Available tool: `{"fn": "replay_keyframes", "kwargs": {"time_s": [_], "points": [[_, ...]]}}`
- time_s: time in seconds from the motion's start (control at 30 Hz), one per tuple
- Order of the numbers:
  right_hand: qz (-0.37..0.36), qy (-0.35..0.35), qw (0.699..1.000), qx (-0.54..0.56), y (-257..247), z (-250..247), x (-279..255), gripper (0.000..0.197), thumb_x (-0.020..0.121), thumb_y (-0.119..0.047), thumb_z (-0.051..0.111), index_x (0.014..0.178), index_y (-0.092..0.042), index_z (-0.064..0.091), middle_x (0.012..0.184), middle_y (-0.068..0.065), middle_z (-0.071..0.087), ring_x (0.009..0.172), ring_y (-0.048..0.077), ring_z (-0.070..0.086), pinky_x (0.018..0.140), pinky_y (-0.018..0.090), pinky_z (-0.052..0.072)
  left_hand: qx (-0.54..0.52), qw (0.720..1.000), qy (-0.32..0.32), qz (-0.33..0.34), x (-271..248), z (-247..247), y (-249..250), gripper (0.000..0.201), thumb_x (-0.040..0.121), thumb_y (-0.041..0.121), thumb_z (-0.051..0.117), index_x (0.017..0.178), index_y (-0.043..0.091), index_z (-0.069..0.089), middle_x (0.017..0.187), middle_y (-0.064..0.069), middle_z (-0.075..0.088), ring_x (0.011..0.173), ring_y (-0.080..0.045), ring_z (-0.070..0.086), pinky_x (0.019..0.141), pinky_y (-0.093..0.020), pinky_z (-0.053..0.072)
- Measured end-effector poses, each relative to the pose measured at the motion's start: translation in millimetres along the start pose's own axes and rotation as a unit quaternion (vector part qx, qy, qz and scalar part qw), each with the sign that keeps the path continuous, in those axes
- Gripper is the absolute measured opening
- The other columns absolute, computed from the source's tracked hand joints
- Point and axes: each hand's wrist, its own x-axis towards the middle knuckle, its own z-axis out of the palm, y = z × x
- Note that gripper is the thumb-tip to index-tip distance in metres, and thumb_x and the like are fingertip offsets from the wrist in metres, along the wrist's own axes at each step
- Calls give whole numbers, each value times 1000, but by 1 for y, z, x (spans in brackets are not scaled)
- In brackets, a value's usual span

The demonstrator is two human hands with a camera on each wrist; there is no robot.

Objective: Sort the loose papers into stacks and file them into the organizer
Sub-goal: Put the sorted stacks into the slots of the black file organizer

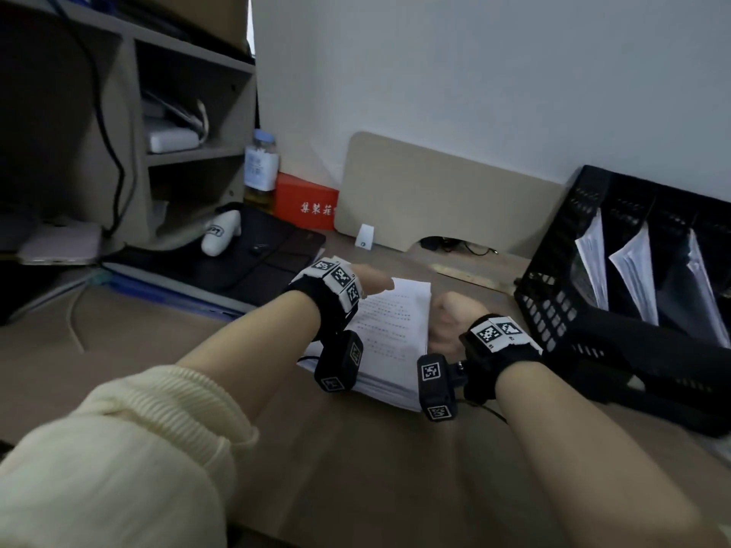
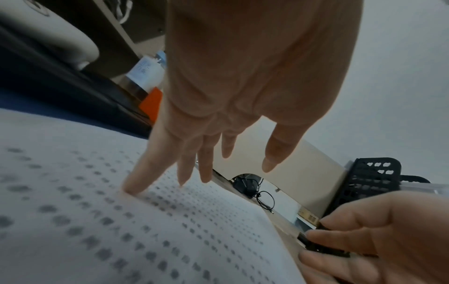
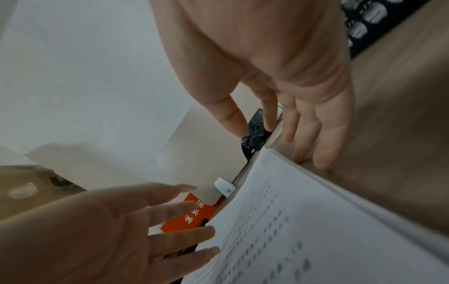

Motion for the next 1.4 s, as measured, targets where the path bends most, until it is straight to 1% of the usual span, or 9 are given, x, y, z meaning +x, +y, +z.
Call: {"fn": "replay_keyframes", "kwargs": {"time_s": [0.07, 0.2, 0.43, 0.6, 0.83, 0.93, 1.1, 1.2, 1.4], "points": [[20, -26, 999, 17, 4, 5, 1, 9, 84, -12, 48, 86, -11, 57, 94, 4, 66, 81, 21, 56, 87, 31, 49, 0, 1000, -2, -9, 6, 0, -7, 49, 100, 33, 47, 140, 5, 44, 145, -14, 45, 134, -28, 43, 111, -33, 36], [23, -42, 998, -47, 7, 16, 7, 28, 90, -27, 53, 112, -14, 62, 95, 1, 66, 56, 14, 45, 51, 22, 29, -21, 999, 20, -29, 13, 3, -14, 68, 93, 43, 54, 145, 5, 34, 148, -17, 41, 136, -31, 42, 113, -39, 35], [-18, -56, 989, -139, 7, 23, 1, 26, 85, -10, 66, 107, 2, 60, 104, 20, 67, 97, 36, 65, 92, 51, 51, -11, 999, 19, -37, 12, 4, -17, 74, 92, 47, 52, 150, 10, 25, 152, -14, 34, 137, -30, 40, 113, -38, 34], [-113, -40, 973, -198, 5, 25, -4, 10, 91, -1, 56, 100, 2, 60, 96, 12, 66, 88, 28, 65, 71, 34, 56, -44, 997, 54, -33, 13, 2, -21, 81, 88, 50, 54, 150, 7, 22, 153, -16, 31, 139, -32, 34, 114, -38, 30], [-215, -34, 976, -7, -4, -3, -10, 27, 96, -5, 53, 121, -6, 60, 118, 13, 65, 103, 31, 65, 92, 47, 52, -156, 960, 232, -35, -3, -19, -35, 111, 79, 64, 64, 153, 16, -3, 159, -18, 7, 145, -38, 18, 116, -52, 24], [-261, -34, 963, 62, -11, -9, -23, 22, 98, -4, 49, 116, -8, 61, 115, 14, 66, 100, 32, 65, 92, 48, 51, -270, 943, 197, -16, 7, -30, -38, 114, 72, 68, 68, 153, 8, 13, 155, -17, 29, 139, -35, 35, 112, -49, 34], [-351, -10, 934, 64, -21, -10, -44, 19, 98, -6, 48, 98, -15, 64, 106, 11, 70, 94, 29, 68, 86, 45, 55, -310, 915, 230, 116, 5, -26, -25, 57, 82, 48, 71, 116, 2, 66, 112, -15, 71, 105, -29, 67, 70, -24, 51], [-413, 0, 909, 52, -28, -12, -59, 18, 99, -4, 46, 102, -12, 62, 96, 2, 68, 82, 15, 67, 73, 26, 57, -369, 877, 278, 134, -1, -28, -14, 79, 62, 66, 75, 114, 8, 62, 102, -1, 71, 95, -19, 69, 79, -33, 57], [-469, 43, 879, 74, -32, -4, -64, 25, 98, -6, 46, 95, -25, 62, 97, -9, 67, 101, 21, 64, 93, 40, 52, -413, 829, 322, 195, -13, -16, 10, 59, 75, 39, 79, 119, 13, 49, 113, 1, 63, 105, -17, 62, 90, -38, 54]]}}
